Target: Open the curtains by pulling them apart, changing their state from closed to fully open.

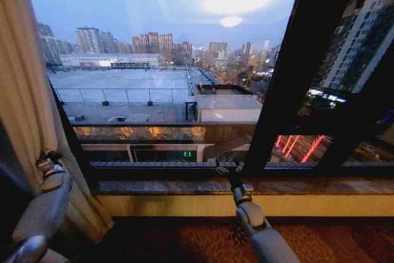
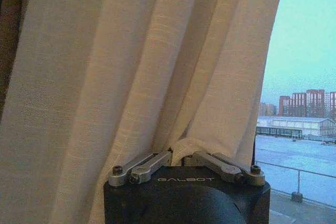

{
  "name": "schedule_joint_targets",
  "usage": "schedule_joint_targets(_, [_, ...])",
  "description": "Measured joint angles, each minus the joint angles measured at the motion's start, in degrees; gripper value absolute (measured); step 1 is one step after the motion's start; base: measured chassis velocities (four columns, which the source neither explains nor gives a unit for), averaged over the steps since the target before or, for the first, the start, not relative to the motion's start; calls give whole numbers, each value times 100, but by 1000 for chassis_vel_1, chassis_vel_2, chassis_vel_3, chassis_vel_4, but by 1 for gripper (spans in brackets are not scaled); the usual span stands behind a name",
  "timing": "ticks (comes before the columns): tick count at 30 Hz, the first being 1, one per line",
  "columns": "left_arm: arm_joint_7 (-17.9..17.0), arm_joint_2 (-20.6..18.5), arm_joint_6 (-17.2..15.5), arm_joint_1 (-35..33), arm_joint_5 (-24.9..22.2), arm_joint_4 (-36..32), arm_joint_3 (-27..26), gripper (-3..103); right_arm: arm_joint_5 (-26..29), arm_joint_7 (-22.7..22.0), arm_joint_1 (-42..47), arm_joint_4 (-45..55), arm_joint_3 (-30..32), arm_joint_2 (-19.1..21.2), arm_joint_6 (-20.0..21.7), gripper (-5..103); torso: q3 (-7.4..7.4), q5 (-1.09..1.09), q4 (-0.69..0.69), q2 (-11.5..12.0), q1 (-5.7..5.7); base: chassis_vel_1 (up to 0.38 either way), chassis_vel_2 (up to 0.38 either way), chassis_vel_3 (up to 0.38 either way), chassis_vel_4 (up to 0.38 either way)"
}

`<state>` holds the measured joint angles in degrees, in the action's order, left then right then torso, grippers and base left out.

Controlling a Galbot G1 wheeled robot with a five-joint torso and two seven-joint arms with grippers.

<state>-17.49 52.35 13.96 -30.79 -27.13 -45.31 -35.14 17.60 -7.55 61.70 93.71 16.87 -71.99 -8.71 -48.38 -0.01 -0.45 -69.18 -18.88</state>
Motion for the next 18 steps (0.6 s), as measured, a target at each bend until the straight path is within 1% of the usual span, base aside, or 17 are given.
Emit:
schedule_joint_targets(5, [-3, 72, -3, -114, 69, -133, 3, 0, 0, 0, 0, 0, 0, 0, 0, 100, 0, 1, -1, 0, 0, 0, 0, 0, 0])
schedule_joint_targets(6, [-3, 99, -17, -203, 76, -243, 3, 0, 0, 0, 0, 0, 0, 0, 0, 100, 0, 1, -1, 0, 0, 0, 0, 0, 0])
schedule_joint_targets(7, [25, 143, -81, -395, 63, -492, -4, 3, 0, 0, 0, 0, 0, 0, 0, 100, 0, 1, -1, 0, 0, 0, 0, 0, 0])
schedule_joint_targets(8, [99, 207, -150, -608, 31, -776, -27, 3, 0, 0, 0, 0, 0, 0, 0, 100, 0, 1, 0, 0, 0, 0, 0, 0, 0])
schedule_joint_targets(9, [99, 207, -150, -608, 31, -776, -27, 3, 0, 0, 0, 0, 0, 0, 0, 100, 0, 1, 0, 0, 0, 0, 0, 0, 0])
schedule_joint_targets(10, [166, 261, -176, -765, 14, -1002, -48, 8, 0, 0, 0, 0, 0, 0, 0, 100, 0, 1, 0, 0, 0, 0, 0, 0, 0])
schedule_joint_targets(11, [305, 358, -208, -1048, 11, -1388, -117, 14, 0, 0, 0, 0, 0, 0, 0, 100, 0, 2, -2, 0, 0, 0, 0, 0, 0])
schedule_joint_targets(13, [592, 558, -309, -1682, -6, -2163, -251, 24, 0, 0, 0, 0, 1, 0, 0, 100, 0, 1, -2, 0, 0, 0, 0, 0, 0])
schedule_joint_targets(14, [592, 558, -309, -1682, -6, -2163, -251, 24, 0, 0, 0, 0, 1, 0, 0, 100, 0, 1, -2, 0, 0, 0, 0, 0, 0])
schedule_joint_targets(16, [947, 800, -373, -2265, -136, -2916, -356, 35, 0, 0, 0, 0, 0, 0, 0, 100, 0, 1, 0, 0, 0, 0, 0, 0, 0])
schedule_joint_targets(17, [947, 800, -373, -2265, -136, -2916, -356, 35, 0, 0, 0, 0, 0, 0, 0, 100, 0, 1, 0, 0, 0, 0, 0, 0, 0])
schedule_joint_targets(18, [1112, 922, -385, -2465, -227, -3188, -371, 35, 0, 0, 0, 0, 0, 0, 0, 100, 1, 3, 1, 0, 0, 0, 0, 0, 0])
